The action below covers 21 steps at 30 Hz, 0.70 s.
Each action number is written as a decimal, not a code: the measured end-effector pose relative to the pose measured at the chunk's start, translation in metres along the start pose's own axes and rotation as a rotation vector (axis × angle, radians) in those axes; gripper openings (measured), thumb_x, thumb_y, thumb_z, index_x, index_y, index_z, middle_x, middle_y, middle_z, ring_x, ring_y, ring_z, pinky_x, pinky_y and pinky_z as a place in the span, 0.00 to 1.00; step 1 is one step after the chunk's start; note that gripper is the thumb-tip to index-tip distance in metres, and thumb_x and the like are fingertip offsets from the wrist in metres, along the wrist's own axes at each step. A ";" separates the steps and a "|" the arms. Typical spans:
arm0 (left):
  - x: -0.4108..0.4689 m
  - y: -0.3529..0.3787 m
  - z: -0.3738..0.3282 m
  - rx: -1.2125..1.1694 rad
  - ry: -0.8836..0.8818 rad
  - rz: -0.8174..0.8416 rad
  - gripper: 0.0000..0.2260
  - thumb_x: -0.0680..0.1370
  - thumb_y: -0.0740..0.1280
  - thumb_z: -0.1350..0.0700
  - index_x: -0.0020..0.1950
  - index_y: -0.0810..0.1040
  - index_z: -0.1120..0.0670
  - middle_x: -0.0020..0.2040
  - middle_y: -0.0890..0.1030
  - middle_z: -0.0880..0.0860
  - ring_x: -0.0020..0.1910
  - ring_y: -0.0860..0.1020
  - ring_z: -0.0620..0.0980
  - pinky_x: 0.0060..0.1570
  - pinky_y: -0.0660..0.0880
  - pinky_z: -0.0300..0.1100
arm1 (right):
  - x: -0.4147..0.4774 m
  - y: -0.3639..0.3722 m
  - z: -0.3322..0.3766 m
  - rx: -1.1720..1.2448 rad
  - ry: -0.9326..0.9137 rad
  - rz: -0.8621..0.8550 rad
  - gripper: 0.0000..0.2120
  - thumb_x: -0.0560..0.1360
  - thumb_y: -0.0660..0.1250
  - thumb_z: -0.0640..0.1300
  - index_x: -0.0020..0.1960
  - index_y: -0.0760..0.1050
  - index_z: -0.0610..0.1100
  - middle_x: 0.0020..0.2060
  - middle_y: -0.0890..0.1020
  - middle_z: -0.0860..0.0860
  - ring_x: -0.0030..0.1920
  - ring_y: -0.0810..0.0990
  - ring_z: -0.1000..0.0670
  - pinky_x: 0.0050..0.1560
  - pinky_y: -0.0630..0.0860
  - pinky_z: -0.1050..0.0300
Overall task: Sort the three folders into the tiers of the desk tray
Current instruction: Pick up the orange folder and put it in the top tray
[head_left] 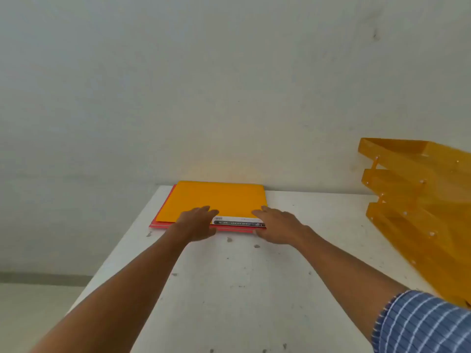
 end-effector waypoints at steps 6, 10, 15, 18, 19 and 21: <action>0.022 0.028 0.011 0.047 -0.022 0.039 0.32 0.79 0.61 0.42 0.80 0.53 0.47 0.81 0.53 0.54 0.78 0.53 0.60 0.73 0.58 0.61 | 0.030 0.036 0.000 -0.003 0.020 0.047 0.31 0.80 0.58 0.57 0.78 0.52 0.48 0.79 0.49 0.45 0.78 0.51 0.41 0.73 0.59 0.39; 0.027 0.037 0.016 0.018 0.001 0.048 0.31 0.79 0.60 0.40 0.79 0.55 0.47 0.80 0.57 0.52 0.78 0.56 0.59 0.73 0.57 0.59 | 0.034 0.052 0.003 0.039 0.020 -0.033 0.26 0.81 0.56 0.54 0.76 0.58 0.46 0.75 0.63 0.44 0.73 0.62 0.41 0.67 0.68 0.42; 0.022 0.038 0.018 0.026 0.059 -0.086 0.24 0.79 0.61 0.43 0.74 0.67 0.48 0.71 0.73 0.50 0.68 0.72 0.54 0.61 0.72 0.50 | 0.031 0.052 0.001 -0.064 -0.072 -0.198 0.15 0.81 0.58 0.50 0.66 0.71 0.48 0.58 0.79 0.49 0.57 0.74 0.45 0.48 0.74 0.49; 0.015 0.040 0.017 0.059 0.072 -0.125 0.20 0.81 0.61 0.48 0.73 0.69 0.48 0.68 0.75 0.51 0.63 0.75 0.55 0.54 0.74 0.49 | 0.020 0.049 0.000 -0.059 -0.105 -0.226 0.12 0.81 0.57 0.48 0.62 0.73 0.49 0.52 0.81 0.49 0.52 0.75 0.45 0.41 0.71 0.51; 0.013 0.039 0.016 0.075 0.088 -0.139 0.19 0.81 0.61 0.51 0.73 0.69 0.48 0.68 0.76 0.51 0.62 0.75 0.56 0.52 0.74 0.48 | 0.015 0.046 -0.001 -0.052 -0.120 -0.238 0.13 0.81 0.56 0.48 0.61 0.74 0.49 0.51 0.81 0.49 0.51 0.76 0.45 0.39 0.71 0.52; 0.008 0.036 0.012 0.099 0.125 -0.190 0.19 0.81 0.60 0.55 0.72 0.70 0.49 0.66 0.78 0.51 0.58 0.78 0.56 0.45 0.73 0.46 | 0.005 0.039 -0.001 -0.061 -0.143 -0.275 0.13 0.81 0.55 0.48 0.61 0.75 0.49 0.49 0.83 0.49 0.48 0.77 0.45 0.38 0.72 0.52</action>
Point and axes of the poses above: each hand's wrist, its own x-axis towards the middle knuckle, its own y-axis out of the palm, z = x × y, the point moved 1 cm from there along x, towards the middle knuckle
